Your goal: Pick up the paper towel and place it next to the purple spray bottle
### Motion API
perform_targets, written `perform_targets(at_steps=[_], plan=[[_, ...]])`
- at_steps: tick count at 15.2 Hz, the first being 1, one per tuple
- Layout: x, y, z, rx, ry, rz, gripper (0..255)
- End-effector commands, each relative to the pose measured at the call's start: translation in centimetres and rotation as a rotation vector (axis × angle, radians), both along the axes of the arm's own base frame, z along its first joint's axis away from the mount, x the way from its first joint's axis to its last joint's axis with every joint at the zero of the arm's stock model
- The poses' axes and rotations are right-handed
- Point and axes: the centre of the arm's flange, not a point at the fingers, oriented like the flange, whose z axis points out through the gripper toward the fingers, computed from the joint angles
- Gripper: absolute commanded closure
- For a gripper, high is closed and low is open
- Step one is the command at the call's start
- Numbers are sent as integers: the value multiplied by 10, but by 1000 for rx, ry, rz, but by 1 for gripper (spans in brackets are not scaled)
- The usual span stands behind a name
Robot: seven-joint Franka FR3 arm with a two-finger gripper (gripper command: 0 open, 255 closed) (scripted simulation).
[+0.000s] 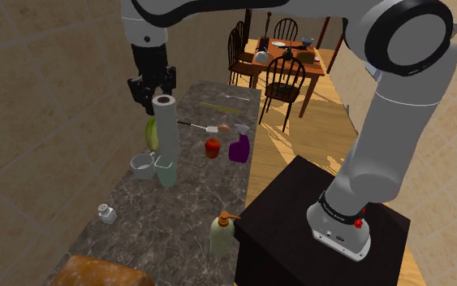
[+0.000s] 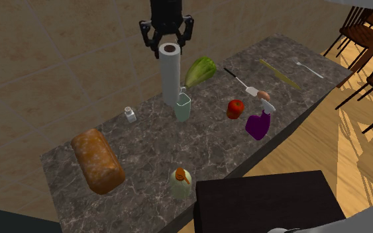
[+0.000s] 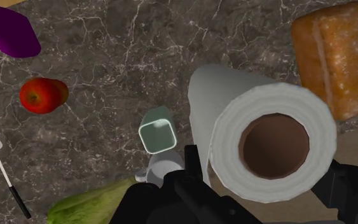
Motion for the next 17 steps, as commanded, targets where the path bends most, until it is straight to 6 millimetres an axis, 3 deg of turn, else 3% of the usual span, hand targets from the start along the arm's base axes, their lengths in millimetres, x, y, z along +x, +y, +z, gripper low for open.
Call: perform_targets(at_steps=[1,17], plan=[[-5,-26,-2,0,0,0,255],[-38,-234,-2,0,0,0,255]])
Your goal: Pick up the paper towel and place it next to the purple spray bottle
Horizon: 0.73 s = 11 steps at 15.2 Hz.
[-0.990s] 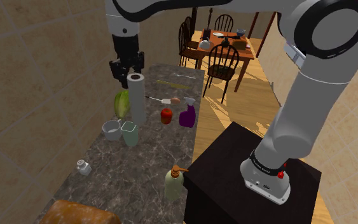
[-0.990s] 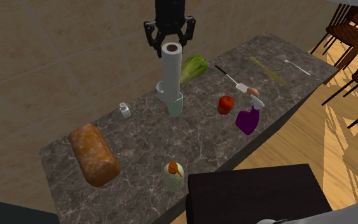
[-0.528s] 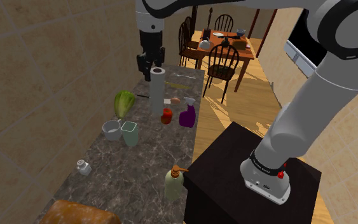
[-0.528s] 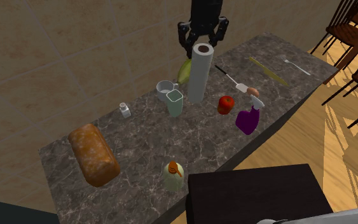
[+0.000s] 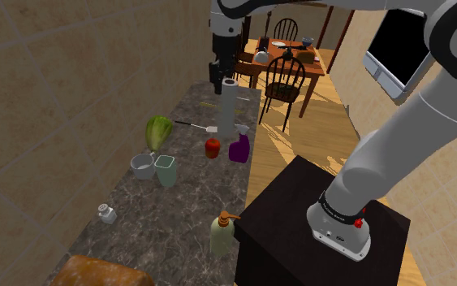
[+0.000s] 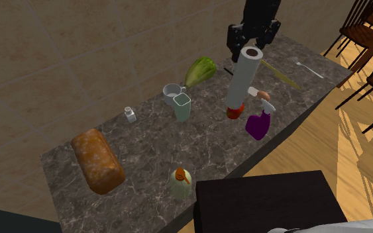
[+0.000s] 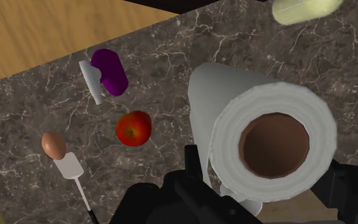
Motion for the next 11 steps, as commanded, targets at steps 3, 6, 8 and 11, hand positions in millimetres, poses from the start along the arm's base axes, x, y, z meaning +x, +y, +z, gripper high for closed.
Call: perform_targets(at_steps=[3,6,8,11], plan=[[-7,-51,-1,0,0,1,255],[-13,-91,-1,0,0,1,255],[-13,-91,-11,0,0,1,255],[-13,-91,-27,0,0,1,255]])
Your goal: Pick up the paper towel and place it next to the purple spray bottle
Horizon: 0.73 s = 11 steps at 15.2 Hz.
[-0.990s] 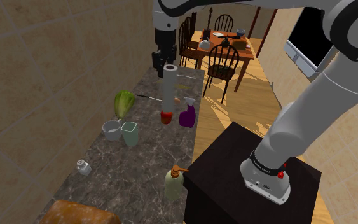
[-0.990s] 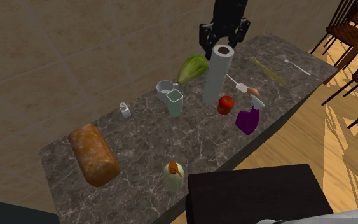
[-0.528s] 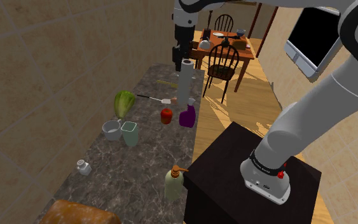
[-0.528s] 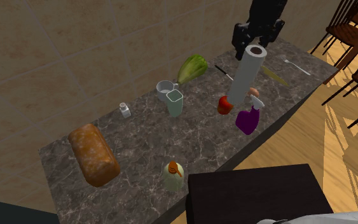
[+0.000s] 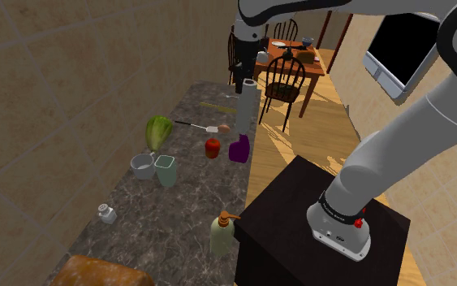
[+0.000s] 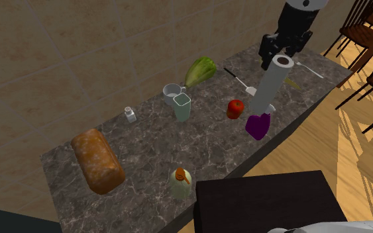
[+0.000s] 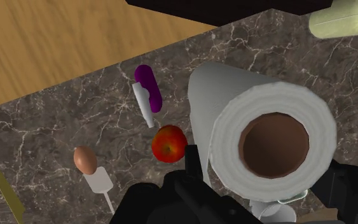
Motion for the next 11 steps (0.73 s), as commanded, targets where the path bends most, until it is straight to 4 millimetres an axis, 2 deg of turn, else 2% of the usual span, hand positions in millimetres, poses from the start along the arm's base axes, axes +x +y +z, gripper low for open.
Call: perform_targets(at_steps=[1,11], plan=[[0,0,-10,0,-1,0,255],[0,0,-62,0,-1,0,255]])
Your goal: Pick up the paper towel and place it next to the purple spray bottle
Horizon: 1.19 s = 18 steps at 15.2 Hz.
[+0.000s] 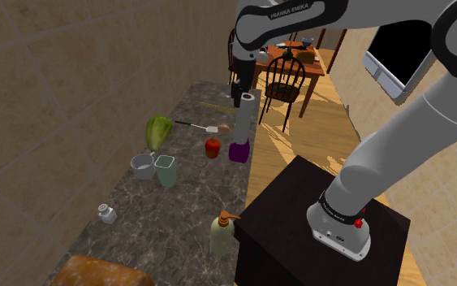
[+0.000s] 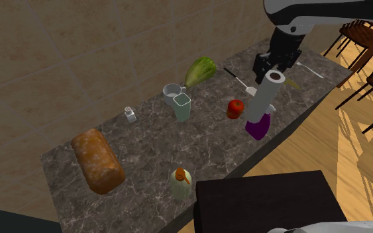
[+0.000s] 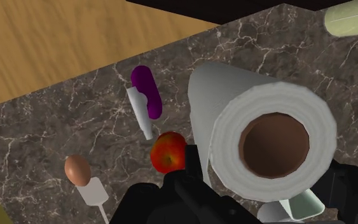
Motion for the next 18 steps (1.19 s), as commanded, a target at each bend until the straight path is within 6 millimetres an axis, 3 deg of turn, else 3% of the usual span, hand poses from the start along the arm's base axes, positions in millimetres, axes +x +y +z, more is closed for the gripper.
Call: perform_targets(at_steps=[1,18], plan=[[-1,0,-10,0,-1,0,255],[-1,0,-100,0,-1,0,255]])
